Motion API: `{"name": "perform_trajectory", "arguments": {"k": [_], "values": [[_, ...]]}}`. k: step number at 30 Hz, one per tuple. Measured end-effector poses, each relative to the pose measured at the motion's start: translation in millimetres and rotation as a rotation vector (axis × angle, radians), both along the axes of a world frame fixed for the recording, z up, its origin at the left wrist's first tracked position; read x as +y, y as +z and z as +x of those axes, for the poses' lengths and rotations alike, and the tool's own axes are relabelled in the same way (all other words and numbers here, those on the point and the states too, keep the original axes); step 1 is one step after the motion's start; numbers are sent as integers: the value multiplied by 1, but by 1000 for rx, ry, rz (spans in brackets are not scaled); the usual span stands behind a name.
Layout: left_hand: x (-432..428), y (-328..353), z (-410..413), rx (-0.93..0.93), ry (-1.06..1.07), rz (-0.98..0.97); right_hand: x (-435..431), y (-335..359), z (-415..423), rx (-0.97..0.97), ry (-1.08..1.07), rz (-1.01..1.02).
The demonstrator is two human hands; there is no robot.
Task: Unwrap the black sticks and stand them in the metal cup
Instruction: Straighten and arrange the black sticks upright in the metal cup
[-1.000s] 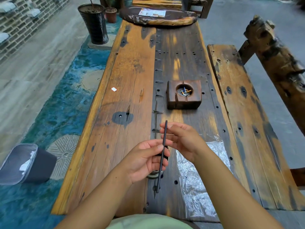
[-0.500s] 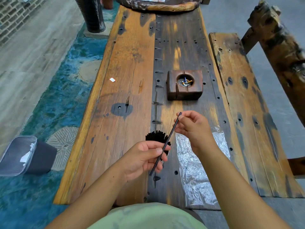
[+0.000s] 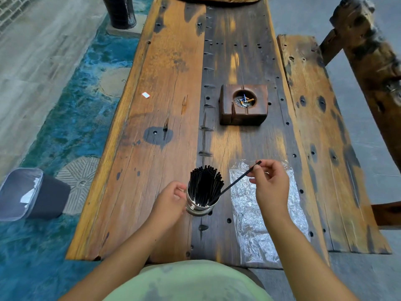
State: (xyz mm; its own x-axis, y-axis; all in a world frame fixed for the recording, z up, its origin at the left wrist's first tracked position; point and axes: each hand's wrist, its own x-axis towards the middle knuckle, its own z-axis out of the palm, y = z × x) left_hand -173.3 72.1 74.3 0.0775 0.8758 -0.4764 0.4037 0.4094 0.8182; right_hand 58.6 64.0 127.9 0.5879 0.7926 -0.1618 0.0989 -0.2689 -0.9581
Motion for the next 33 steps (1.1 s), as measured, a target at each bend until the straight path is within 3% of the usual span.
{"name": "perform_trajectory", "arguments": {"k": [5, 11, 19, 25, 30, 33], "values": [[21, -11, 10, 97, -35, 195, -5, -15, -9, -190, 183, -55], [34, -29, 18, 40, -195, 91, -4, -36, -21, -452, 385, -135], [44, -37, 27, -11, -201, 82, 5, -59, -31, -585, 481, -175], [44, -40, 26, -28, -207, 74, 6, -67, -33, -480, 496, -200], [48, -42, 22, -64, -227, 37, 0, -79, -29, -138, 589, -347], [55, -48, 22, -97, -275, -2, 7, -84, -33, -170, 700, -338]]}}
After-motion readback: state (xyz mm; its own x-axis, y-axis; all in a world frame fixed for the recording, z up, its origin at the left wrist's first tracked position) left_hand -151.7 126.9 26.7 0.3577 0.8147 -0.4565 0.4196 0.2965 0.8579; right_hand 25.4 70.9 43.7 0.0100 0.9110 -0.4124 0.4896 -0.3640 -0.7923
